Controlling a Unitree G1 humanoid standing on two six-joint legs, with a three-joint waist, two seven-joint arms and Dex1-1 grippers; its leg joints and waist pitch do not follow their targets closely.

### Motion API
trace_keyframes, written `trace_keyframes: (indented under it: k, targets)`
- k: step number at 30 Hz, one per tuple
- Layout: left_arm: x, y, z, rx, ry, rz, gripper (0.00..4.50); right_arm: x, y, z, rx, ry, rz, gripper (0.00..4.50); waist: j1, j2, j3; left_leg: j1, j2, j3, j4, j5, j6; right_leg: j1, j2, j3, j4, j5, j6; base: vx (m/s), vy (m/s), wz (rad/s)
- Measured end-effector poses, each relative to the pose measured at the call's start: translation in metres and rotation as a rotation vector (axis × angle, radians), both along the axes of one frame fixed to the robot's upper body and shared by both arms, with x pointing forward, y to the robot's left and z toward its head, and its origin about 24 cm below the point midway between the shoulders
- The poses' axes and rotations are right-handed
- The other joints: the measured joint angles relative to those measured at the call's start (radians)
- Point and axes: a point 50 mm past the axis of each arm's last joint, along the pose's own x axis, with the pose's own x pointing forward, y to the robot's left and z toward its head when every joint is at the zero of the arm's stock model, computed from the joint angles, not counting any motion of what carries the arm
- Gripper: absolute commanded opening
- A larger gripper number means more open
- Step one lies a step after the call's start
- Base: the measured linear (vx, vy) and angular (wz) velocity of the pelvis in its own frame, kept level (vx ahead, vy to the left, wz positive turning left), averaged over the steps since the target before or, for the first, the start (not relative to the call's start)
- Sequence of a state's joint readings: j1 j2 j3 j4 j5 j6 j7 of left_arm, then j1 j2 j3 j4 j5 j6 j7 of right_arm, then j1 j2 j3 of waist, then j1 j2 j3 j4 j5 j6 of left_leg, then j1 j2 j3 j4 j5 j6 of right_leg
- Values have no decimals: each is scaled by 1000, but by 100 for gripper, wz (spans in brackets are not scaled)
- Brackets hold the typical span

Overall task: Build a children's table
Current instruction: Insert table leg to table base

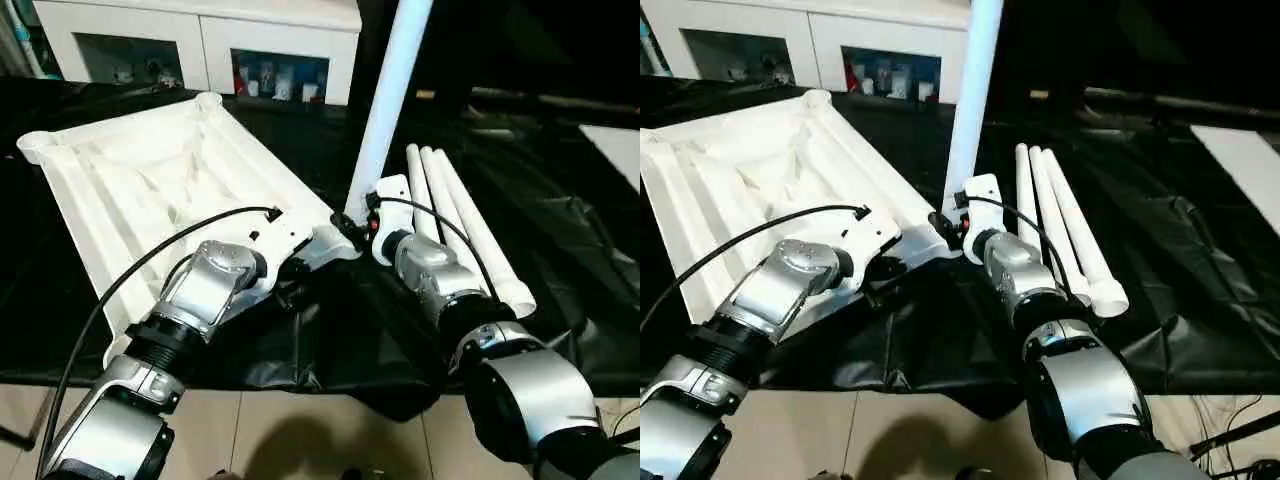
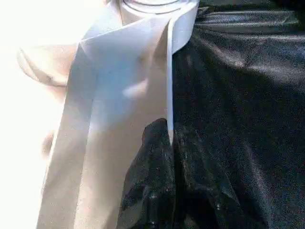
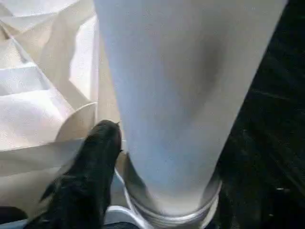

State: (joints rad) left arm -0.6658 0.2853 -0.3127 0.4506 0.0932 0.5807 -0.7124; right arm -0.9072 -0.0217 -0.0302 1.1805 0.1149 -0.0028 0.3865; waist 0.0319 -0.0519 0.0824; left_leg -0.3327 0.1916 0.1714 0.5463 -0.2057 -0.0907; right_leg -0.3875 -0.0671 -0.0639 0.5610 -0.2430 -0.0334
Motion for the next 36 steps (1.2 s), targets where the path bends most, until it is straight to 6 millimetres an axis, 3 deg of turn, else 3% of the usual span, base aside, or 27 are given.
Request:
trace_keyframes:
  k: [4,16,22,31,36]
  targets:
    - [0,1,1,2,-5,0,0,0,1,1,8,-6,14,374,0,2,1,0,0,0,0,0,0,0,0,0,0,0,0,0,0,0]
    - [1,4,3,2,-17,-18,0,1,-3,3,6,-32,29,374,1,2,6,0,0,2,0,0,0,-2,0,0,0,4,-7,0,0,0]
    - [1,3,9,-17,-44,-56,0,-3,-16,-7,-34,0,52,374,4,3,9,-17,0,13,5,29,16,-17,-10,1,8,64,-12,0,0,0]
    - [0,6,14,-16,-68,-91,0,-5,-29,-3,-18,-28,139,374,4,3,9,-21,4,15,0,29,14,-22,-9,0,19,68,-1,0,0,0]
    - [-3,12,16,-26,-89,-139,0,-9,-40,-1,-2,-56,227,374,4,3,9,-25,12,26,1,30,14,-25,-8,-2,19,67,1,0,0,0]
